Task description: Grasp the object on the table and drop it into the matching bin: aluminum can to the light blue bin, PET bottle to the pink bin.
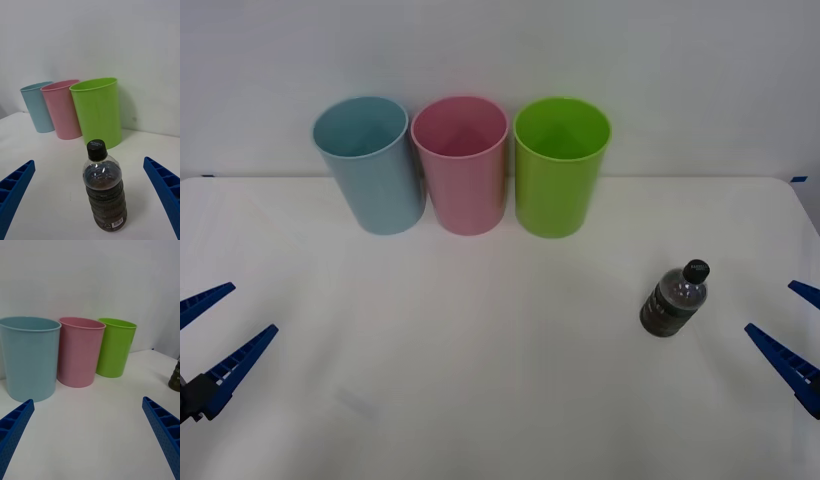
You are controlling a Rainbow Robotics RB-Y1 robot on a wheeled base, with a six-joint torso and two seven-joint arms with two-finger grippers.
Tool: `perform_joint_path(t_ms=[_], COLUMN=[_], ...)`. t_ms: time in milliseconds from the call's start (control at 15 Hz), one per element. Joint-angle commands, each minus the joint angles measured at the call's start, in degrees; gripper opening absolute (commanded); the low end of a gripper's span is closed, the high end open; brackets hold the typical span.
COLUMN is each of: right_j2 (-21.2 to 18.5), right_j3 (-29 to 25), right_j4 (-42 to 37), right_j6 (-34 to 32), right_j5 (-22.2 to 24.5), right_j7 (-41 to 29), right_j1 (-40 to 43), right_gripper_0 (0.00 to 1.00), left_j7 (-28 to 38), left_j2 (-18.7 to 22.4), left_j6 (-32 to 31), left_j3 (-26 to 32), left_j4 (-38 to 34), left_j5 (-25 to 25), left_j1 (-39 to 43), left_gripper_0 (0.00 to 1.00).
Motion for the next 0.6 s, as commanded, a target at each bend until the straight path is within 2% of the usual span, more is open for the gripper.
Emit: perform_joint_path(t_ms=[67,200,600], right_j2=[0.0,0.24,-3.1], right_j3=[0.0,-0.5,0.21], right_j4=[0.0,-0.1,-0.45], right_j6=[0.0,0.57,2.06], right_j5=[0.0,1.78,0.11], right_j7=[0.0,-0.18,0.7], right_j1=[0.0,0.83,4.96], right_gripper_0=[1.0,1.0,1.0], left_j7=[0.0,0.0,0.0], left_j2=[0.0,0.0,0.0], left_j6=[0.0,0.0,0.0], left_j3=[0.0,0.0,0.0], left_j4=[0.0,0.0,0.0], left_j5=[0.0,0.0,0.0], left_j1=[0.0,0.0,0.0], left_gripper_0=[1.0,1.0,1.0])
